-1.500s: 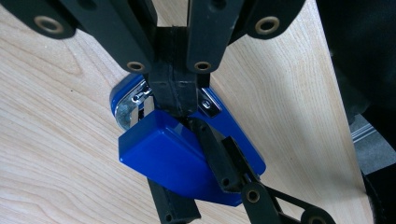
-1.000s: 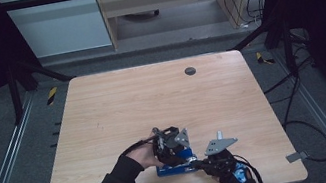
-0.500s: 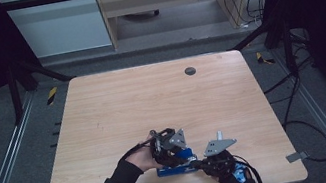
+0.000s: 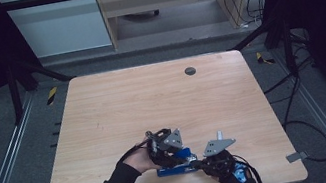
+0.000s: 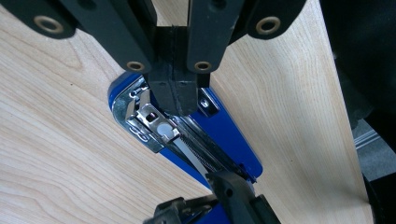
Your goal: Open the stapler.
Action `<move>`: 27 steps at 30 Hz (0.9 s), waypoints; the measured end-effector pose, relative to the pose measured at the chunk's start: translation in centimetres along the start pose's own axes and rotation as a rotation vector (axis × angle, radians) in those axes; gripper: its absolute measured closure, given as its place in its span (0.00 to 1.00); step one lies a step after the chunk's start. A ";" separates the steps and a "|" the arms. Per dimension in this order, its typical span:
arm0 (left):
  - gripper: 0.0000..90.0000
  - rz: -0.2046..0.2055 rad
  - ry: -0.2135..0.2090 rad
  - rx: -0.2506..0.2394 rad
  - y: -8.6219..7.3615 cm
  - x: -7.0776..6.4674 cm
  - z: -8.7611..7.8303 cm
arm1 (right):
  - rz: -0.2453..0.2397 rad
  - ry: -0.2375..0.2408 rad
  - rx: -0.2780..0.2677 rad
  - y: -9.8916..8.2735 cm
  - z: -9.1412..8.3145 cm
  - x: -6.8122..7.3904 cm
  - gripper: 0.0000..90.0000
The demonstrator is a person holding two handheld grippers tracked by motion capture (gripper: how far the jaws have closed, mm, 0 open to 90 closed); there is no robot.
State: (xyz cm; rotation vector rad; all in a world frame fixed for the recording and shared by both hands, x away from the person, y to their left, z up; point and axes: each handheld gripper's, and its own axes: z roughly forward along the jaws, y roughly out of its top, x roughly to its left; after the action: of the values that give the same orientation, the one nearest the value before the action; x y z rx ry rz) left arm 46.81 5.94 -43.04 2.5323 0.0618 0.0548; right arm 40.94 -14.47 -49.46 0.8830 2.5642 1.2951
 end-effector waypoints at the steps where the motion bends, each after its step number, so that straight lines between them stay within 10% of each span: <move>1: 0.72 0.000 0.000 0.000 0.0 0.0 0.0 | 0.004 0.004 -0.003 0.0 0.0 0.0 1.00; 27: 0.71 -0.034 0.020 -0.083 -1.2 -0.3 -0.5 | 0.017 0.015 0.008 -0.1 -0.1 -0.3 1.00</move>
State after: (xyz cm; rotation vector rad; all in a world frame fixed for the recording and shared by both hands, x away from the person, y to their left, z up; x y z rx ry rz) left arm 46.43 7.22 -43.29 2.4472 0.1083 0.0679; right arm 41.15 -14.78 -49.47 0.9017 2.5802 1.3018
